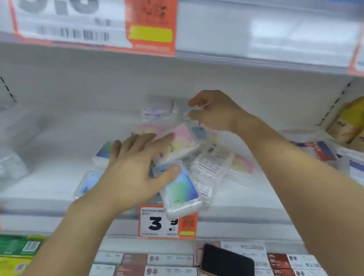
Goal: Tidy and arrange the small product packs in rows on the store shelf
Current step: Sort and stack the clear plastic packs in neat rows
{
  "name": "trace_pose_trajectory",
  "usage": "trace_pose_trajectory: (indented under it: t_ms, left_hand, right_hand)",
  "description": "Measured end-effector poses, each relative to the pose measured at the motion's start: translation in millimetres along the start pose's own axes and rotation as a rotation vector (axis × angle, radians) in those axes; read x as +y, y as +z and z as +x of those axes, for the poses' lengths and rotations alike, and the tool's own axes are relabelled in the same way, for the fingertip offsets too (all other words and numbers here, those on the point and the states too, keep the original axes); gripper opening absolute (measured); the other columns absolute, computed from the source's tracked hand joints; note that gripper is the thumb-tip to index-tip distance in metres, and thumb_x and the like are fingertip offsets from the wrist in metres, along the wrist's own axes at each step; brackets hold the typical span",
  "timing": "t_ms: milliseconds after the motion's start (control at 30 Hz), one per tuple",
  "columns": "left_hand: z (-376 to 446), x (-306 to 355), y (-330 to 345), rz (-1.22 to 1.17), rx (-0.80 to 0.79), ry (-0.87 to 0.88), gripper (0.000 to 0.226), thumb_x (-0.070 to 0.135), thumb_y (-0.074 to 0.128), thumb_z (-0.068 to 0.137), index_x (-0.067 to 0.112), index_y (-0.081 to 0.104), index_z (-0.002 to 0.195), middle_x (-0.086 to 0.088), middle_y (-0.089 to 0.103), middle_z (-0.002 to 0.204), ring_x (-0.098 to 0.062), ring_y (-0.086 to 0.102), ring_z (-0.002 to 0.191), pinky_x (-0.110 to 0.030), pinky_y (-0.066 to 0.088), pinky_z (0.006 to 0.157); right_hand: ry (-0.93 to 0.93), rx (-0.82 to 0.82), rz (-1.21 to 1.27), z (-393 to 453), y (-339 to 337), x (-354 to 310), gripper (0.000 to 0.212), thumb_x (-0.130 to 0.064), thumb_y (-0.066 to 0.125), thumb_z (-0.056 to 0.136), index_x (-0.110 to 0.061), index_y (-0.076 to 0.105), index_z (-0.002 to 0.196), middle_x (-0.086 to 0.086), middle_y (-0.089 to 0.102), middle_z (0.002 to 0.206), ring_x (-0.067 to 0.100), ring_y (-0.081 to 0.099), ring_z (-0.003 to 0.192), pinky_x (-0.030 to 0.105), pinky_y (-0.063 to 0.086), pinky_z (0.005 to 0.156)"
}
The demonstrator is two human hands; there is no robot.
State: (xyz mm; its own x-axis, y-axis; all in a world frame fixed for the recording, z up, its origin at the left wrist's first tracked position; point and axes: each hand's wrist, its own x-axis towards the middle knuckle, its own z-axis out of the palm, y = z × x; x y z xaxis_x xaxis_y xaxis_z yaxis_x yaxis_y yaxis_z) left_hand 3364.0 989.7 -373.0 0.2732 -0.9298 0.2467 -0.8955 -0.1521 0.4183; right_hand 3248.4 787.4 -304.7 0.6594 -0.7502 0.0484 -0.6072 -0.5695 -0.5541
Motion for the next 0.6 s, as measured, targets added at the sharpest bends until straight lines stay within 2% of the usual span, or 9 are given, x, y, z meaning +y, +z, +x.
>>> trace_pose_trajectory:
  t_ms: [67, 133, 200, 267, 333, 400, 467, 533, 600]
  left_hand:
    - [1, -3, -1, 0.012, -0.006, 0.002, 0.08, 0.08, 0.024, 0.07, 0.051, 0.028, 0.144, 0.01, 0.037, 0.148, -0.018, 0.025, 0.139, -0.046, 0.014, 0.115]
    - [2, -5, -1, 0.016, -0.007, 0.008, 0.081, 0.08, 0.021, 0.069, 0.052, 0.026, 0.145, 0.01, 0.034, 0.15, -0.017, 0.021, 0.14, -0.045, 0.01, 0.116]
    - [1, -8, -1, -0.012, 0.001, 0.02, 0.079, 0.078, 0.023, 0.07, 0.052, 0.028, 0.144, 0.009, 0.035, 0.149, -0.018, 0.021, 0.14, -0.045, 0.009, 0.115]
    - [1, -12, 0, -0.017, -0.014, 0.027, 0.078, 0.079, 0.023, 0.07, 0.053, 0.027, 0.144, 0.009, 0.034, 0.15, -0.019, 0.019, 0.141, -0.048, 0.008, 0.116]
    - [2, -15, -1, -0.012, -0.049, 0.02, 0.079, 0.08, 0.021, 0.069, 0.055, 0.022, 0.144, 0.012, 0.03, 0.152, -0.017, 0.015, 0.143, -0.049, 0.006, 0.117]
    - [2, -16, -2, -0.028, -0.076, 0.011, 0.08, 0.081, 0.021, 0.067, 0.057, 0.019, 0.144, 0.015, 0.028, 0.152, -0.015, 0.011, 0.144, -0.048, 0.003, 0.117]
    - [3, -17, -5, -0.047, -0.093, 0.011, 0.082, 0.082, 0.021, 0.066, 0.057, 0.019, 0.144, 0.016, 0.027, 0.152, -0.014, 0.012, 0.143, -0.048, 0.003, 0.117]
    - [5, -19, -6, -0.049, -0.11, 0.015, 0.084, 0.083, 0.021, 0.064, 0.057, 0.019, 0.144, 0.017, 0.027, 0.152, -0.013, 0.013, 0.143, -0.048, 0.004, 0.117]
    - [7, -18, -9, -0.057, -0.122, 0.01, 0.084, 0.083, 0.024, 0.064, 0.056, 0.019, 0.144, 0.017, 0.027, 0.152, -0.011, 0.013, 0.141, -0.048, 0.004, 0.117]
  right_hand:
    - [0.043, -0.027, 0.013, 31, 6, -11, 0.046, -0.04, 0.069, 0.089, -0.022, 0.058, 0.13, 0.006, 0.053, 0.136, 0.018, 0.057, 0.109, 0.027, 0.048, 0.082]
    - [0.101, -0.102, -0.083, 58, 13, -20, 0.068, -0.062, 0.062, 0.086, -0.03, 0.046, 0.143, 0.006, 0.041, 0.15, 0.025, 0.049, 0.13, 0.035, 0.045, 0.1]
    - [0.13, -0.223, -0.255, 81, 23, -25, 0.082, -0.075, 0.049, 0.085, -0.033, 0.031, 0.153, 0.001, 0.026, 0.162, 0.028, 0.031, 0.146, 0.042, 0.03, 0.114]
    - [0.156, -0.27, -0.441, 95, 35, -30, 0.095, -0.087, 0.043, 0.077, -0.035, 0.027, 0.155, 0.001, 0.018, 0.165, 0.032, 0.021, 0.149, 0.049, 0.025, 0.116]
    - [0.191, -0.282, -0.545, 112, 46, -27, 0.111, -0.098, 0.047, 0.057, -0.04, 0.031, 0.15, 0.008, 0.014, 0.163, 0.038, 0.025, 0.144, 0.056, 0.031, 0.113]
    - [0.188, -0.254, -0.525, 133, 52, -6, 0.123, -0.101, 0.052, 0.041, -0.04, 0.037, 0.147, 0.006, 0.017, 0.163, 0.036, 0.035, 0.14, 0.052, 0.038, 0.109]
    - [0.156, -0.188, -0.411, 119, 42, -6, 0.124, -0.095, 0.064, 0.041, -0.031, 0.046, 0.145, 0.003, 0.032, 0.158, 0.029, 0.045, 0.135, 0.043, 0.047, 0.104]
    - [0.133, -0.099, -0.254, 102, 33, -9, 0.096, -0.067, 0.08, 0.062, -0.019, 0.053, 0.141, 0.002, 0.045, 0.148, 0.025, 0.049, 0.131, 0.036, 0.046, 0.105]
    - [0.114, 0.013, -0.064, 99, 26, 1, 0.072, -0.043, 0.085, 0.072, -0.014, 0.06, 0.133, 0.004, 0.054, 0.136, 0.024, 0.054, 0.124, 0.032, 0.046, 0.103]
